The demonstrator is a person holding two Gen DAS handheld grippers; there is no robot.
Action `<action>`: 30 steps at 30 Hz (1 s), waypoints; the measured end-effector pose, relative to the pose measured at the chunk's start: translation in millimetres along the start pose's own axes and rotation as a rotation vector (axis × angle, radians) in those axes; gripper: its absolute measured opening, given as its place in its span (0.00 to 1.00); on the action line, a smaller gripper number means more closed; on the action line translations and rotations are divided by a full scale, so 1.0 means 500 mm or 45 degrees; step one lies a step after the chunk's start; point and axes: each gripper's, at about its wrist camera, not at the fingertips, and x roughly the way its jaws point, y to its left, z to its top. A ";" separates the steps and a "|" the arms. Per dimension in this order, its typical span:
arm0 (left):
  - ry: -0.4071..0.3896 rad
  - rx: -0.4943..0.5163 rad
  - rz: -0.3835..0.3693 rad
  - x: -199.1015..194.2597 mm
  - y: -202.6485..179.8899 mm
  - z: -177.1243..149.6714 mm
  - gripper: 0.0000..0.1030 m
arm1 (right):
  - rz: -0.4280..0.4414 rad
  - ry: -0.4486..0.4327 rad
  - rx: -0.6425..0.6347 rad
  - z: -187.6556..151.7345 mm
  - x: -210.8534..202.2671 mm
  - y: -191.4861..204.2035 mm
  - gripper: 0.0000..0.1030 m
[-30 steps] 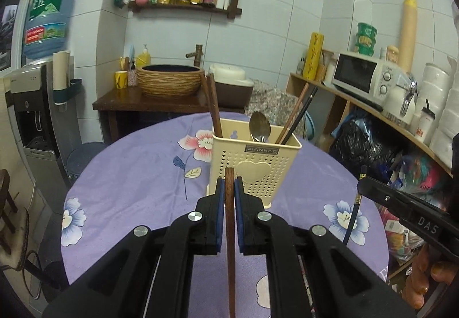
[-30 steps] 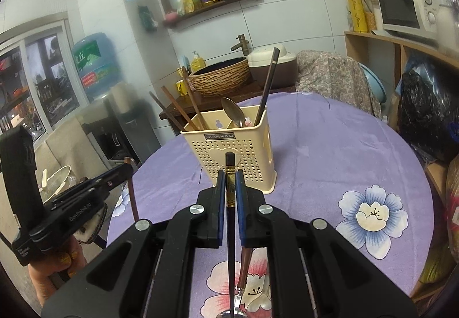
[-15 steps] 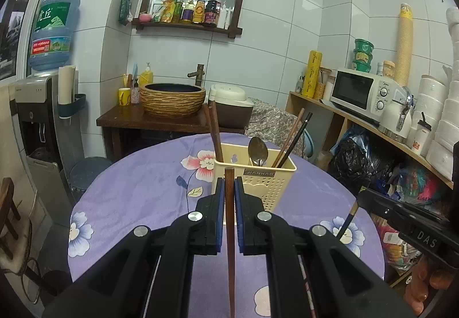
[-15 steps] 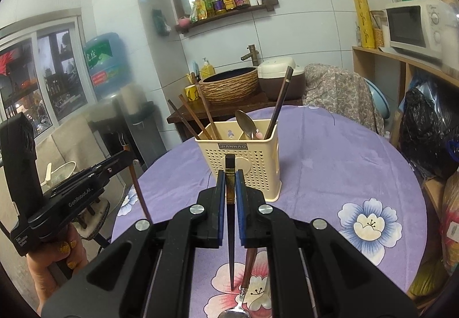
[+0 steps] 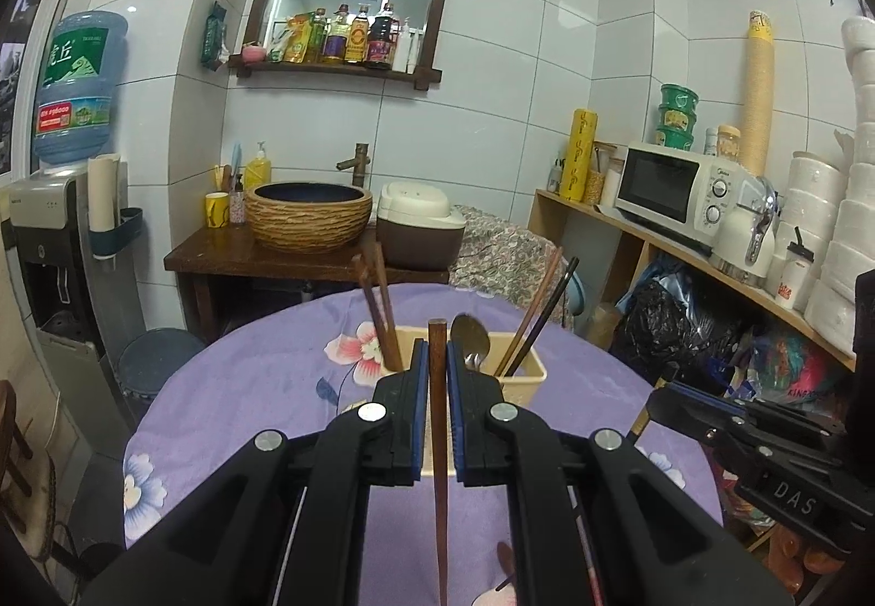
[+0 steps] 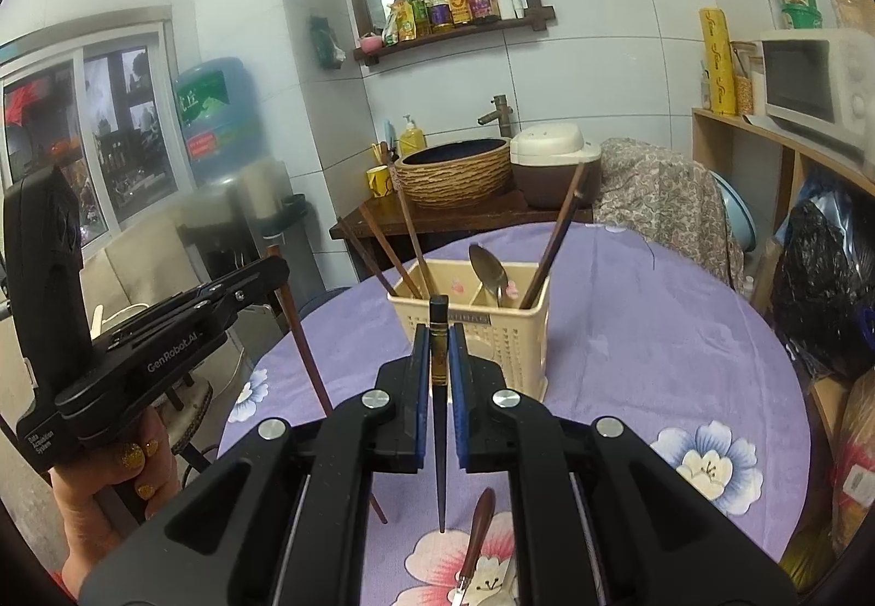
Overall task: Organize utensils
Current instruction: 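Drop the brown chopstick into the holder with the left gripper while the right gripper drops the black chopstick in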
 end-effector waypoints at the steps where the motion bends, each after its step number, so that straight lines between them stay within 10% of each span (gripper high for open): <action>1: -0.005 -0.007 -0.011 0.002 0.001 0.013 0.08 | -0.001 -0.006 -0.007 0.012 0.001 0.002 0.08; 7: -0.103 -0.081 -0.108 0.013 0.014 0.158 0.08 | -0.024 -0.136 -0.023 0.151 -0.013 0.007 0.08; 15: -0.204 -0.067 0.036 0.093 -0.002 0.286 0.08 | -0.133 -0.290 0.024 0.314 0.017 -0.017 0.08; 30: 0.008 0.000 0.113 0.223 -0.006 0.149 0.08 | -0.198 -0.064 0.050 0.196 0.196 -0.071 0.08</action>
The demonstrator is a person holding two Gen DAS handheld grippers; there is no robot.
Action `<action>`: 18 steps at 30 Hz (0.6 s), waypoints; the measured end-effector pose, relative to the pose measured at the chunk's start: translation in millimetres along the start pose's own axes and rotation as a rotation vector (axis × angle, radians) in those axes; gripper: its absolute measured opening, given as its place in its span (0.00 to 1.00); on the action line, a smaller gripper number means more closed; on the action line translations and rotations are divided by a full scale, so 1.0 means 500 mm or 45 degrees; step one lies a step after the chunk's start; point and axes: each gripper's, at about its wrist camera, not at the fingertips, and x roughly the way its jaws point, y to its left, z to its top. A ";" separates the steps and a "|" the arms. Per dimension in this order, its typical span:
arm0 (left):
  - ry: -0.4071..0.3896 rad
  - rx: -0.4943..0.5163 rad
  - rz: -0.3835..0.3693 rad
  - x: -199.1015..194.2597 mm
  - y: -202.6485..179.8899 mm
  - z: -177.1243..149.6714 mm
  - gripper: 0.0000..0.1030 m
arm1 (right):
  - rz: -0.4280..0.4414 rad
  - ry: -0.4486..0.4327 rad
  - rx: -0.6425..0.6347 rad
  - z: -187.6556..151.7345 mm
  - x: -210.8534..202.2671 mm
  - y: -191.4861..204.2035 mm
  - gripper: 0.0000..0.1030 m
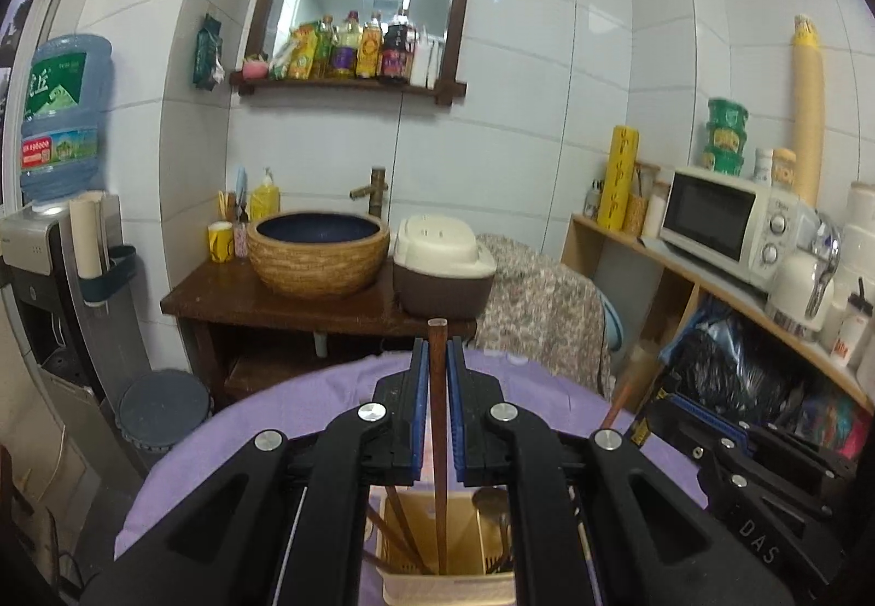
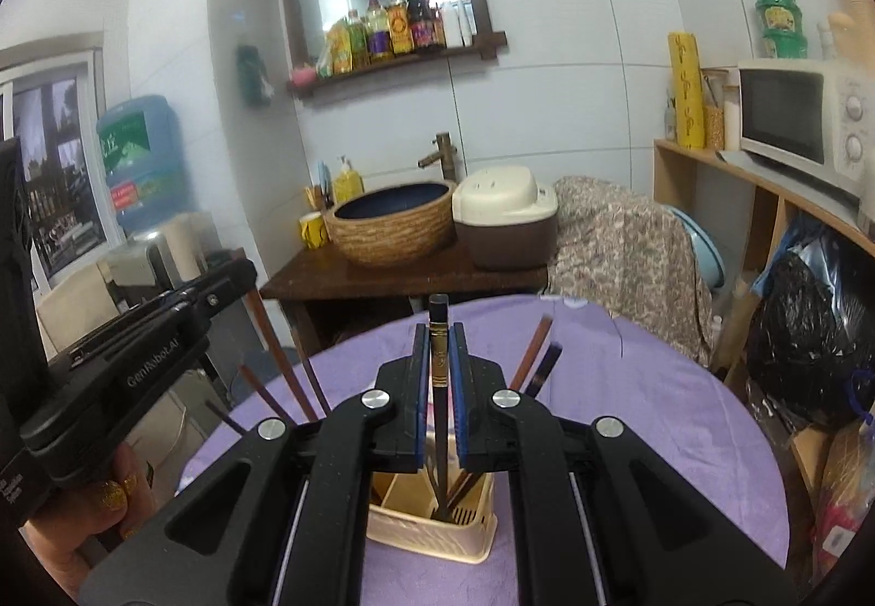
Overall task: Organize utensils
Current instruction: 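Drop the brown chopstick into the holder with the left gripper while the right gripper drops the black chopstick in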
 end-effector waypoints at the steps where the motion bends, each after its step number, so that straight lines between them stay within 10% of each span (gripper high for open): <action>1: 0.016 0.002 0.000 0.007 0.001 -0.009 0.08 | -0.002 0.013 -0.002 -0.011 0.007 0.000 0.08; 12: 0.093 -0.013 -0.014 0.023 0.016 -0.061 0.10 | -0.022 0.030 0.003 -0.065 0.037 -0.014 0.09; 18: 0.024 -0.009 -0.055 -0.051 0.016 -0.072 0.52 | -0.034 -0.020 -0.014 -0.083 -0.003 -0.012 0.41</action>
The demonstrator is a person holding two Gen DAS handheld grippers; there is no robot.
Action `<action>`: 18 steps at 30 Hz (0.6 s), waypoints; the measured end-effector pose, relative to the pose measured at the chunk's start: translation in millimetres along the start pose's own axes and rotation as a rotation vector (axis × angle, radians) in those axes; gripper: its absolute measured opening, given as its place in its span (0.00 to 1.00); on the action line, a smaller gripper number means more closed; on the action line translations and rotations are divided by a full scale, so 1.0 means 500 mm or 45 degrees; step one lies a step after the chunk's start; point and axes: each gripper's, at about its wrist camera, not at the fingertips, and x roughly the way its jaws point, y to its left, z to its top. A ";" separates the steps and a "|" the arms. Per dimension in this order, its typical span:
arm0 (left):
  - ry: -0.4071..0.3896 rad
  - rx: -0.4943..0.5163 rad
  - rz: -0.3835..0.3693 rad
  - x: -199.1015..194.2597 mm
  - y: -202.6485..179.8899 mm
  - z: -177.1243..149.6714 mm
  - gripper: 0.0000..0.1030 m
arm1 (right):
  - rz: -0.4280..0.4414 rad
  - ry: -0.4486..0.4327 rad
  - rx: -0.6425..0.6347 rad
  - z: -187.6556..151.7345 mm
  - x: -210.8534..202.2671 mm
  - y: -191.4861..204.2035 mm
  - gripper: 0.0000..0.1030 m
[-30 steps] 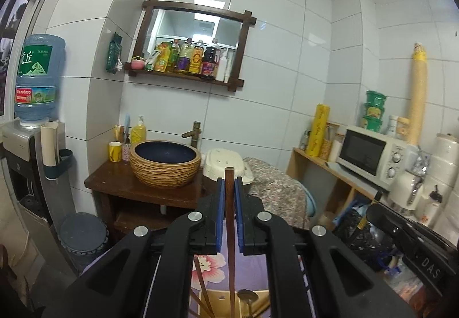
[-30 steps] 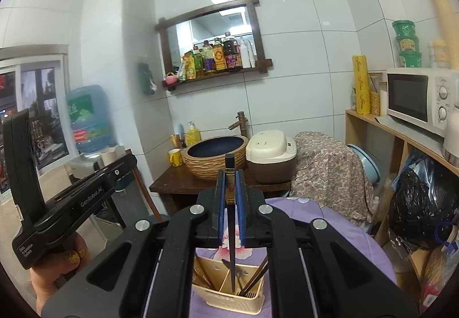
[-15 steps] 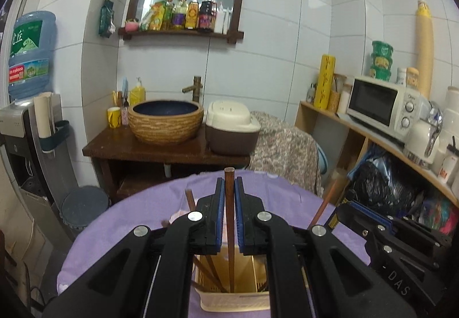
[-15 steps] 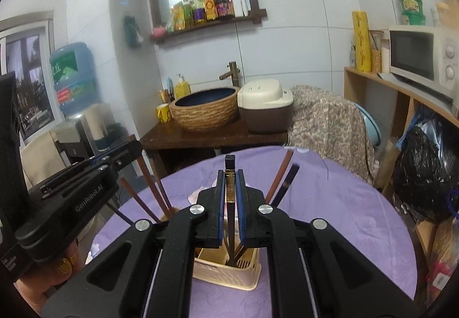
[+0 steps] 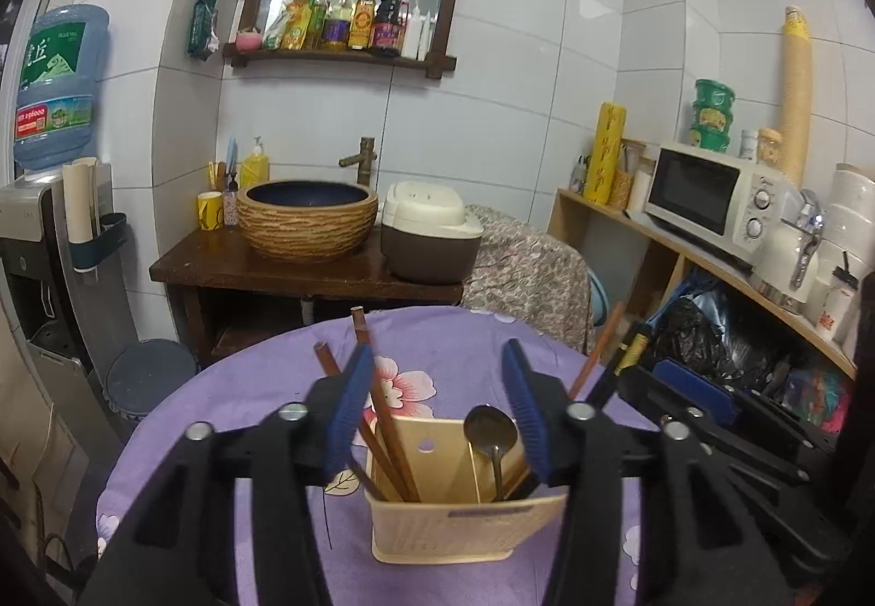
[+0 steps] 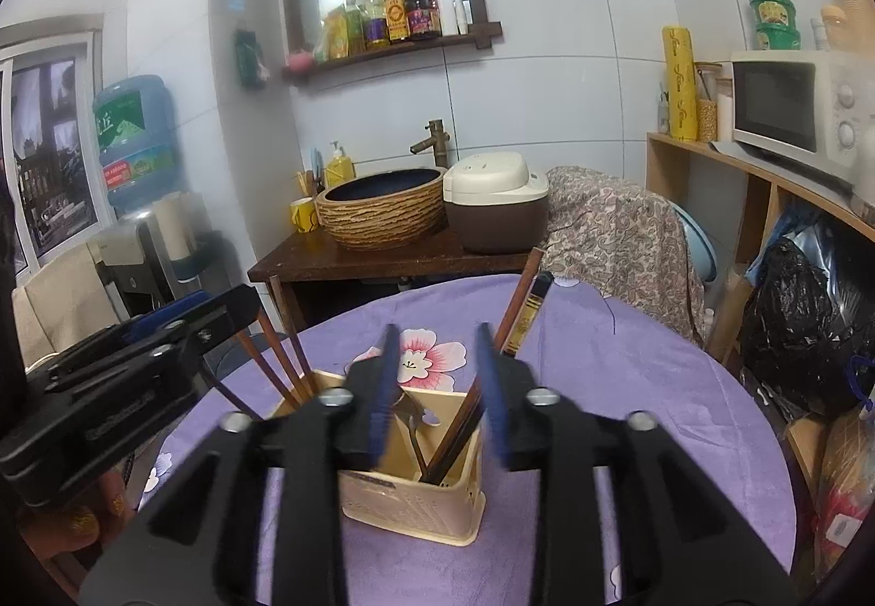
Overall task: Organize utensils
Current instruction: 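Grasp the wooden-handled spoon with the left gripper while the right gripper grasps the metal spoon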
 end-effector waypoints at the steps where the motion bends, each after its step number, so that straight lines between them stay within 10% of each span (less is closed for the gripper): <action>1: -0.006 0.003 0.000 -0.012 0.001 -0.006 0.54 | -0.001 -0.009 0.007 -0.005 -0.011 -0.003 0.43; 9: 0.080 0.016 0.023 -0.089 0.021 -0.109 0.65 | -0.075 0.077 -0.026 -0.092 -0.078 -0.026 0.43; 18: 0.442 -0.003 -0.029 -0.082 -0.003 -0.330 0.63 | -0.239 0.262 -0.011 -0.276 -0.109 -0.080 0.43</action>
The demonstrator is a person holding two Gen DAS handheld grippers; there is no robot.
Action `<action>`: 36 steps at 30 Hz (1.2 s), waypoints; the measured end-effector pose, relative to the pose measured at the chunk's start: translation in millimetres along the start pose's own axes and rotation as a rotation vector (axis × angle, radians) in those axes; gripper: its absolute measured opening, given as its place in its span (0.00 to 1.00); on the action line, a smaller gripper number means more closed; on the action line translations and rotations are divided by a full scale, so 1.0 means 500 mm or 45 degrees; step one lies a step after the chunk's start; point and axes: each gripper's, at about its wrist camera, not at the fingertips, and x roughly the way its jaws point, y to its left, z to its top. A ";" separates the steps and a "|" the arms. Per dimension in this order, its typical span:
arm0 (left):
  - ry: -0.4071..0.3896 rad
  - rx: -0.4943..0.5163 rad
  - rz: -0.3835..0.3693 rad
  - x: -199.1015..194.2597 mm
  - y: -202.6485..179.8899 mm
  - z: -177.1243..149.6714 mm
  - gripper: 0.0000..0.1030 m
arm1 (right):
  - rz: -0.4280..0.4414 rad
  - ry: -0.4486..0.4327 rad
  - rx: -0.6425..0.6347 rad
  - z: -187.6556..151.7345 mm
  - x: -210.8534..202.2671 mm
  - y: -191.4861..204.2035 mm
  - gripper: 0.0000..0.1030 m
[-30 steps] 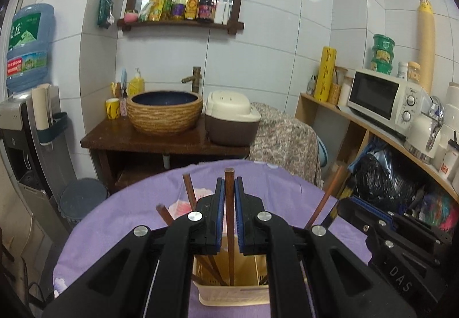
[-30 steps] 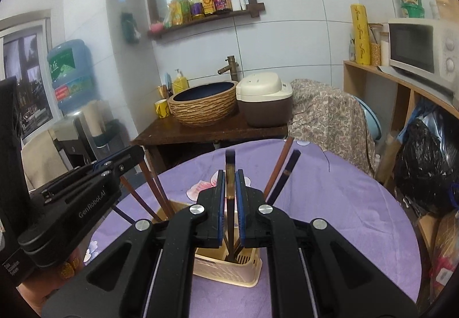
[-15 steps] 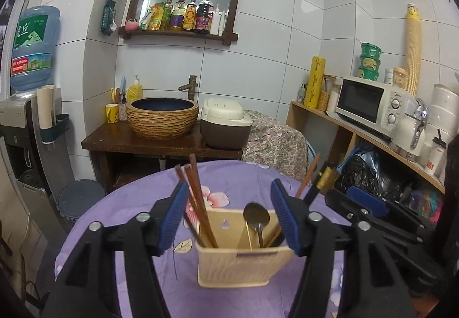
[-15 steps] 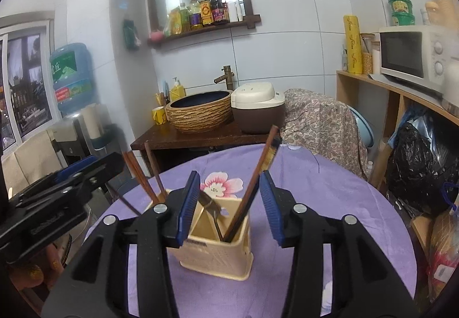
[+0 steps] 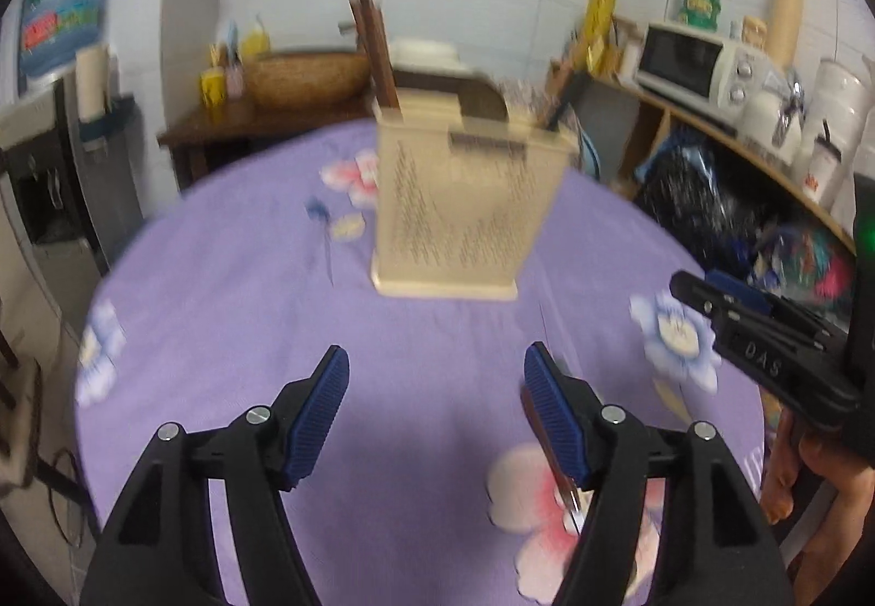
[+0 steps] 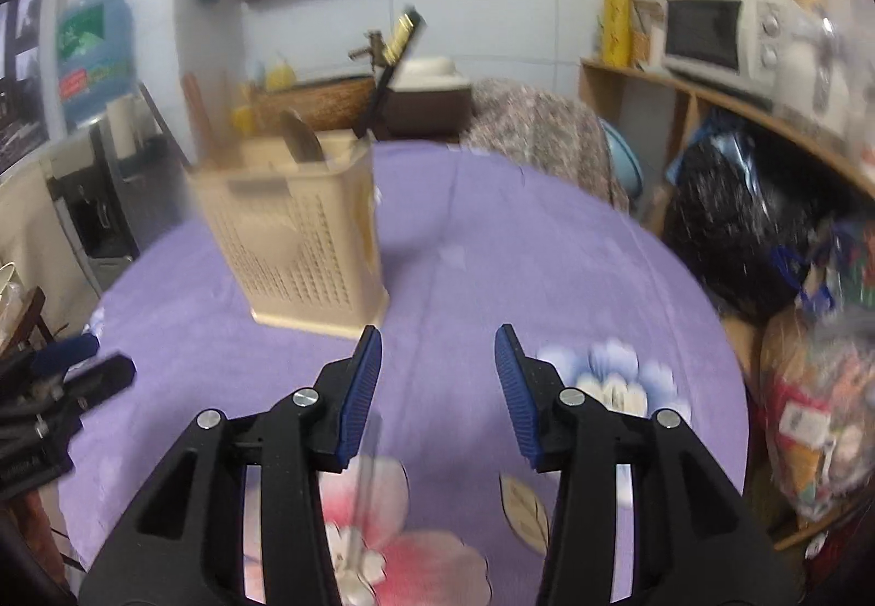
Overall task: Organize utensils
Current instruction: 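Grasp the wooden-handled spoon with the left gripper while the right gripper grasps the metal spoon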
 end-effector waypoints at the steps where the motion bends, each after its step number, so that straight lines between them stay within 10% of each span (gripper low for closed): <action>1: 0.039 -0.010 -0.016 0.015 -0.007 -0.014 0.62 | -0.008 0.030 0.029 -0.017 0.004 -0.013 0.43; 15: 0.265 0.045 -0.025 0.156 -0.115 -0.051 0.49 | -0.022 0.073 0.156 -0.074 -0.013 -0.087 0.43; 36: 0.313 0.188 0.094 0.203 -0.146 -0.040 0.19 | 0.030 0.101 0.147 -0.090 -0.006 -0.075 0.43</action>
